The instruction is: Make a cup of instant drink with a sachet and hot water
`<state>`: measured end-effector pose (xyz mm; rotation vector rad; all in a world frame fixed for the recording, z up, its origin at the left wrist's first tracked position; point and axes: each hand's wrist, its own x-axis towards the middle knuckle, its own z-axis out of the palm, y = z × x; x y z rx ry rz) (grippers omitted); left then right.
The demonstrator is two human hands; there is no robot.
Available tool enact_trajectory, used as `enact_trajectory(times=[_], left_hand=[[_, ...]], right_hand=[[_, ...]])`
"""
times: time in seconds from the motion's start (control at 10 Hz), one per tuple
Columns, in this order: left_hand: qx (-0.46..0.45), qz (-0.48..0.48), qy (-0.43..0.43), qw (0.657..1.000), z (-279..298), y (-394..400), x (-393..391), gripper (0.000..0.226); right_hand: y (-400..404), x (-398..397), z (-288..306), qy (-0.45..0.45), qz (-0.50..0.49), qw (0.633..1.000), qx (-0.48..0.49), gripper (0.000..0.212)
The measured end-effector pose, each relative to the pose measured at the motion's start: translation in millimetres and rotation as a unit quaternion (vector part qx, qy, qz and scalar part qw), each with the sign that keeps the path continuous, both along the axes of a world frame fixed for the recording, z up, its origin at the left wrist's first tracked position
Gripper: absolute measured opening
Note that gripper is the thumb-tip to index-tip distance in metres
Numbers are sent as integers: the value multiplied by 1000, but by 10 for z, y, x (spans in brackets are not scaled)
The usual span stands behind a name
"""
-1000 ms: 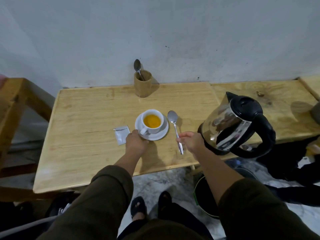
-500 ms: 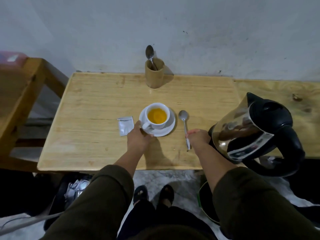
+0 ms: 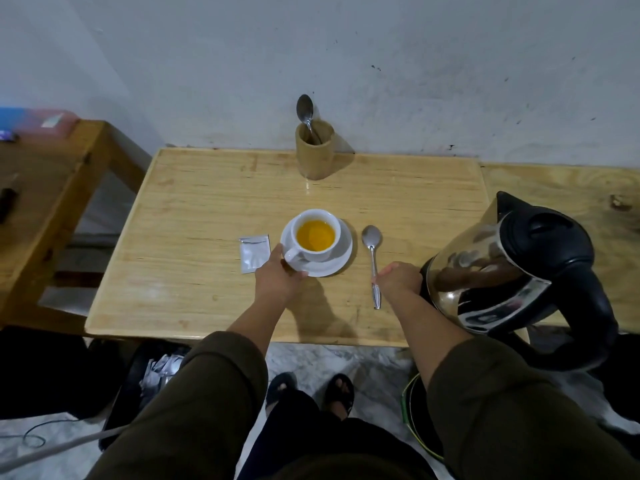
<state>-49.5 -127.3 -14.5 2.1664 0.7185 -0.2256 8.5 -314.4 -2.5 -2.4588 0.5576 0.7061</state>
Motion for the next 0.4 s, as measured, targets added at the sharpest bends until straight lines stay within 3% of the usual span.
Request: enact_trajectory(times=[0.3, 0.4], left_hand=[[-36, -9, 10, 999, 84, 86, -13, 62], [-55, -6, 12, 998, 120, 148, -24, 65]], right_hand=[[85, -93, 133, -28, -8, 999, -27, 20], [109, -168, 237, -60, -63, 996, 37, 18]])
